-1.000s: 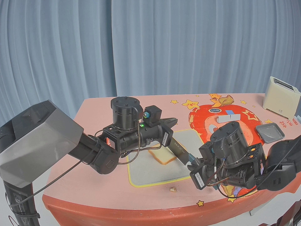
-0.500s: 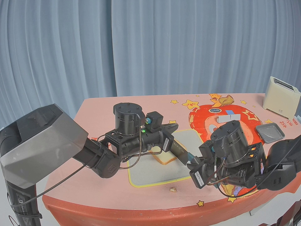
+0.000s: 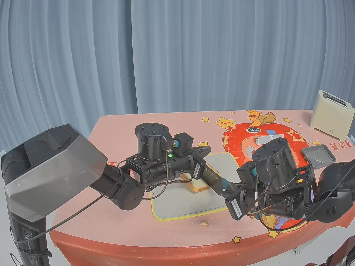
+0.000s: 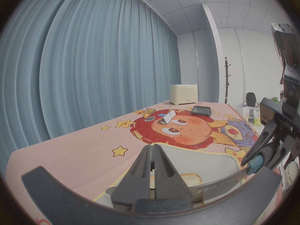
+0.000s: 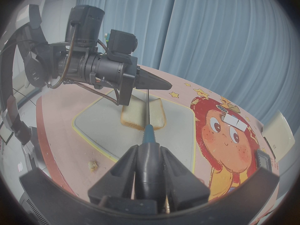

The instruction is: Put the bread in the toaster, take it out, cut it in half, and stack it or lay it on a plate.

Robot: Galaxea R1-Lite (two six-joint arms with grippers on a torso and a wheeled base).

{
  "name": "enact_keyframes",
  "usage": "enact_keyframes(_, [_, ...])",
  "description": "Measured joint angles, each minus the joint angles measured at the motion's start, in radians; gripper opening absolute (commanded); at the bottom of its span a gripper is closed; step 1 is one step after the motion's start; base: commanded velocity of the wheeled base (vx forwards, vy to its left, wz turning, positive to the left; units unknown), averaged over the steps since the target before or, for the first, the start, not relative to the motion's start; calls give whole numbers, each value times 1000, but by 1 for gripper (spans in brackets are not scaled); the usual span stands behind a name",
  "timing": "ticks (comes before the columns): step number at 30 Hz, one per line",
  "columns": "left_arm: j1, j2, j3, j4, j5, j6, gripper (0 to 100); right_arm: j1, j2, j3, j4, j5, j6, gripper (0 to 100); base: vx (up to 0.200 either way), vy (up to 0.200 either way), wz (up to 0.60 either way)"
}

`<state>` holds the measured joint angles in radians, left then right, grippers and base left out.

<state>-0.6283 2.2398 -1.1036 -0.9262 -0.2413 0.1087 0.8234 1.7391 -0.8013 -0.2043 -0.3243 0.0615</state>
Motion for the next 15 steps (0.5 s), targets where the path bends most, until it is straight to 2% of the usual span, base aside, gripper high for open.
enact_keyframes(15, [0, -10, -20, 15, 1, 0, 0, 0, 20, 25, -31, -8, -7, 0, 0, 0, 0])
